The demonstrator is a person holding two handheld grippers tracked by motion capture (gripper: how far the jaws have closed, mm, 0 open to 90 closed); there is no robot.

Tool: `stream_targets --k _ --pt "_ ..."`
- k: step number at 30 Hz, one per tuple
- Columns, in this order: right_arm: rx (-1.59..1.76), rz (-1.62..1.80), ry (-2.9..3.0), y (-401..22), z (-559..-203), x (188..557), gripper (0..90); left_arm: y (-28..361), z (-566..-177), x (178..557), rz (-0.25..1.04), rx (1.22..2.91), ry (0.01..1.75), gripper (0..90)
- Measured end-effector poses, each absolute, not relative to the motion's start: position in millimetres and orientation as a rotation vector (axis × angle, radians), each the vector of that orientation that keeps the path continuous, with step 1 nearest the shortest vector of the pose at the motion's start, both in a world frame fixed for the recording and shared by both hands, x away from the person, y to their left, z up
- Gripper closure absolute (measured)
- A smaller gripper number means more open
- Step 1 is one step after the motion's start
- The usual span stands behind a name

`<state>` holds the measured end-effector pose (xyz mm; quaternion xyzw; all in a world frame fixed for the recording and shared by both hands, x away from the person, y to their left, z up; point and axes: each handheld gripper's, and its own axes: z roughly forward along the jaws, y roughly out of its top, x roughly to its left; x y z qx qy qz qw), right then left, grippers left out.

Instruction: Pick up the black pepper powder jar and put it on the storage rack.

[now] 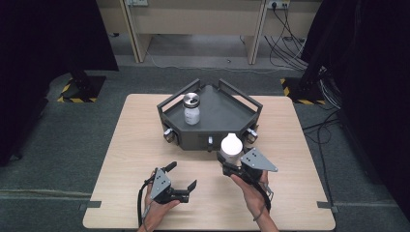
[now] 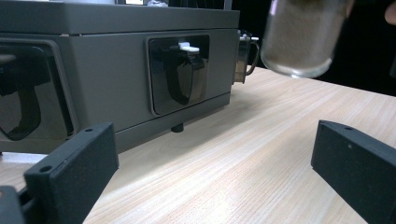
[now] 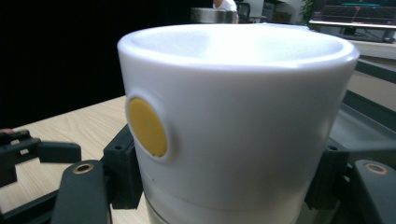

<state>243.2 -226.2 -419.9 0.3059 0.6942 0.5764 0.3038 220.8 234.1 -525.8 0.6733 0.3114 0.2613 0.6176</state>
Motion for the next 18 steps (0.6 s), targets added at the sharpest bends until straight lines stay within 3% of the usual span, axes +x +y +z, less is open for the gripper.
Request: stream_targets --k 18 --pt "0.817 1.549 1.849 -211 -364 282 30.9 235 -526 221 0.607 1.546 0.716 0.1"
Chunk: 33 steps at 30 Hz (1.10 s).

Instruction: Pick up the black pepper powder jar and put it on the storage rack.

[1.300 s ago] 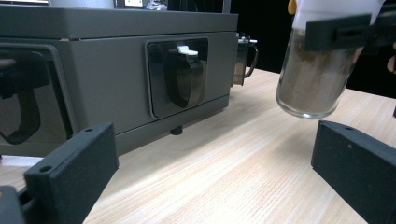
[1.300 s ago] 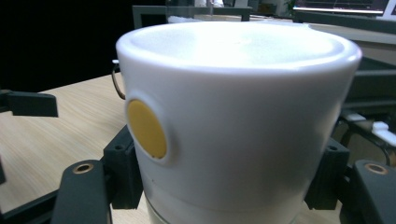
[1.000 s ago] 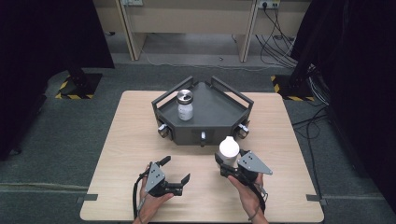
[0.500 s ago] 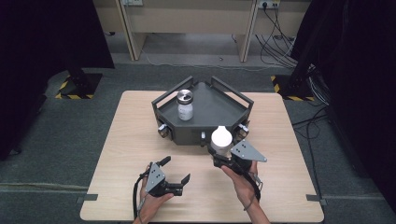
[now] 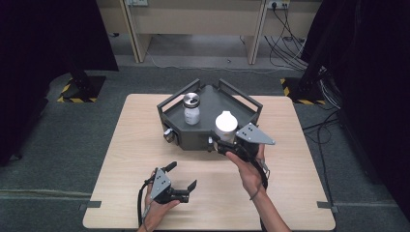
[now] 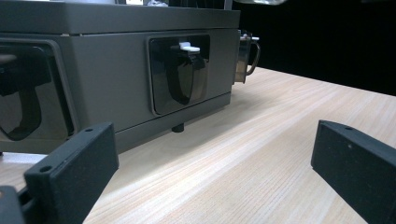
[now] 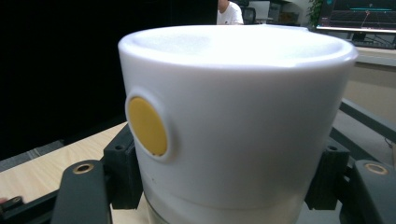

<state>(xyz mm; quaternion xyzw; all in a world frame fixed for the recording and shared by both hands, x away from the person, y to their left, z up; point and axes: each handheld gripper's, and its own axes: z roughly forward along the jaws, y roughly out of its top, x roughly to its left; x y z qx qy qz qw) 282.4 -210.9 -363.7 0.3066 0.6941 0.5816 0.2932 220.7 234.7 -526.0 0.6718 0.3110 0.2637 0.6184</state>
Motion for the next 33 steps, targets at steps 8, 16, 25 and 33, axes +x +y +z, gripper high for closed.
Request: stream_targets --k 8,16,25,33 --pt "0.848 1.507 1.837 -195 -348 303 30.9 235 -526 221 0.607 1.543 0.717 0.2" --pt "0.873 1.447 1.820 -175 -339 322 30.9 234 -526 221 0.606 1.546 0.716 0.2" --pt "0.924 1.407 1.809 -157 -339 340 30.9 235 -526 220 0.606 1.537 0.715 0.2" --pt "0.984 1.351 1.780 -140 -346 357 30.9 236 -525 220 0.604 1.532 0.716 0.2"
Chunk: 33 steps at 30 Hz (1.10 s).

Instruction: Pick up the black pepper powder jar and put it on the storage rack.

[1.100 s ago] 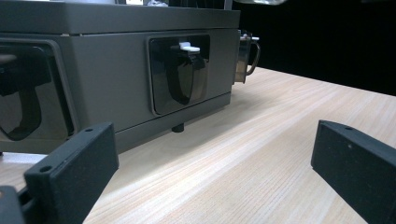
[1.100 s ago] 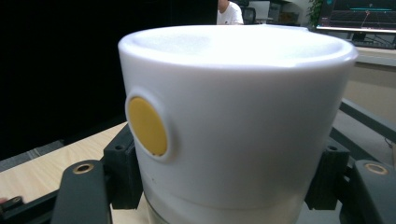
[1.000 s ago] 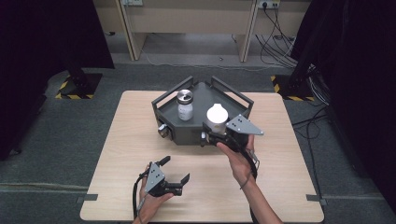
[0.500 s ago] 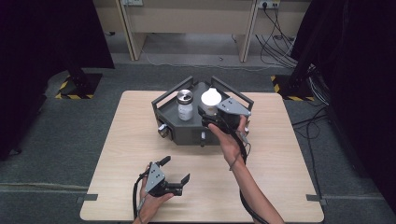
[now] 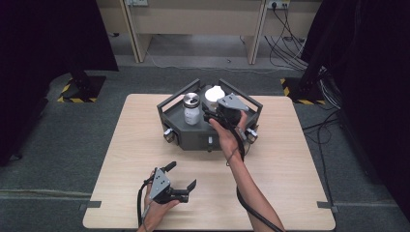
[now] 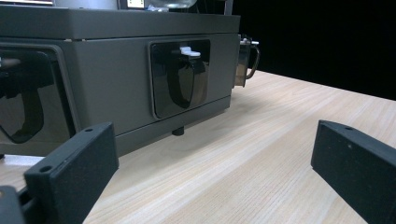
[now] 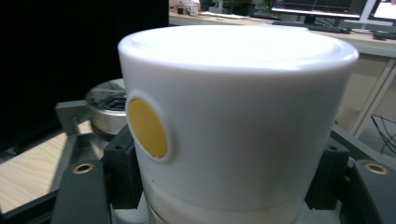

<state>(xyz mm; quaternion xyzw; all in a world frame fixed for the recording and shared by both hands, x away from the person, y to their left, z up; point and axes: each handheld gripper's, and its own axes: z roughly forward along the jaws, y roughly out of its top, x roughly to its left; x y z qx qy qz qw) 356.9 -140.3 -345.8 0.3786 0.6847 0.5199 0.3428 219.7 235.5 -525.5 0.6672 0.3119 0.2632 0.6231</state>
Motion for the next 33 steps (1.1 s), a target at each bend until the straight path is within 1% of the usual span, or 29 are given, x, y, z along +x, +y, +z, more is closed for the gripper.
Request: stream_targets --k 15,24,33 --pt "1.047 1.304 1.730 -126 -358 376 30.9 237 -525 219 0.603 1.529 0.717 0.2" --pt "1.070 1.291 1.728 -123 -363 379 30.9 236 -525 219 0.602 1.534 0.714 0.2" --pt "1.083 1.311 1.703 -125 -368 374 30.6 236 -525 219 0.603 1.536 0.713 0.2"
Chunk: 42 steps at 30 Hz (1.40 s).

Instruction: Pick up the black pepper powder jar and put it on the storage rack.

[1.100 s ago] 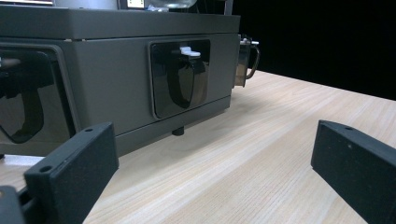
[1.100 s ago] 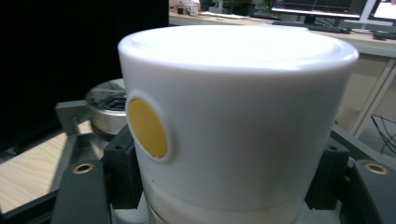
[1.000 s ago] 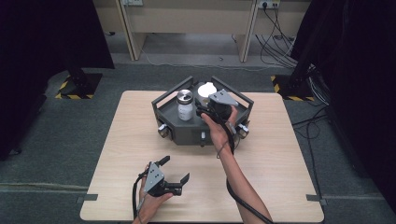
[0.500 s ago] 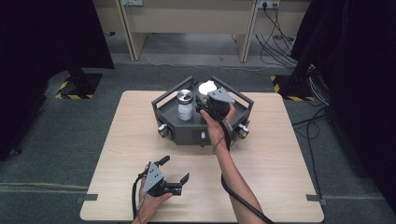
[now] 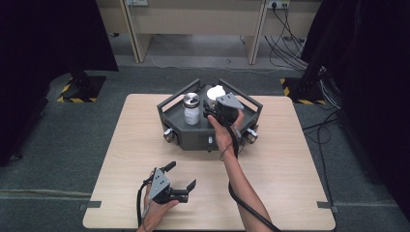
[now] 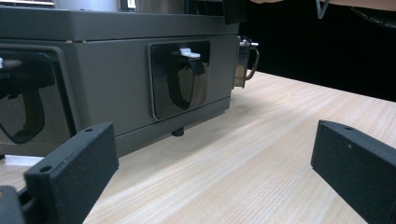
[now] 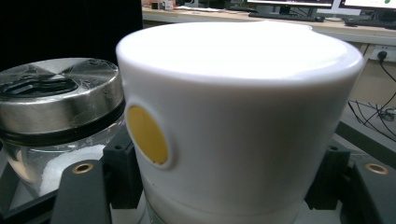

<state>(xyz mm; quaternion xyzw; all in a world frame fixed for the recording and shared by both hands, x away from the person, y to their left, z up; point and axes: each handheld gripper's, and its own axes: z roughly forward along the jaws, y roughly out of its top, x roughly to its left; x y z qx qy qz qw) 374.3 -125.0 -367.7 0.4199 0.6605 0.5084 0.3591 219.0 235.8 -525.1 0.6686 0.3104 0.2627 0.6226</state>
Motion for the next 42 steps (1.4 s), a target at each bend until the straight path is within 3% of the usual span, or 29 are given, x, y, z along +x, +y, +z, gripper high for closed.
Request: stream_targets --k 2,7,12,42 --pt "1.084 1.313 1.697 -125 -368 373 29.8 236 -525 219 0.603 1.535 0.714 0.2" --pt "1.131 1.357 1.685 -129 -366 372 10.8 236 -526 219 0.601 1.537 0.717 0.2" --pt "1.153 1.382 1.686 -132 -362 365 1.5 234 -526 219 0.599 1.544 0.710 0.2" --pt "1.043 1.510 1.656 -159 -374 313 0.5 234 -527 219 0.603 1.541 0.712 0.2"
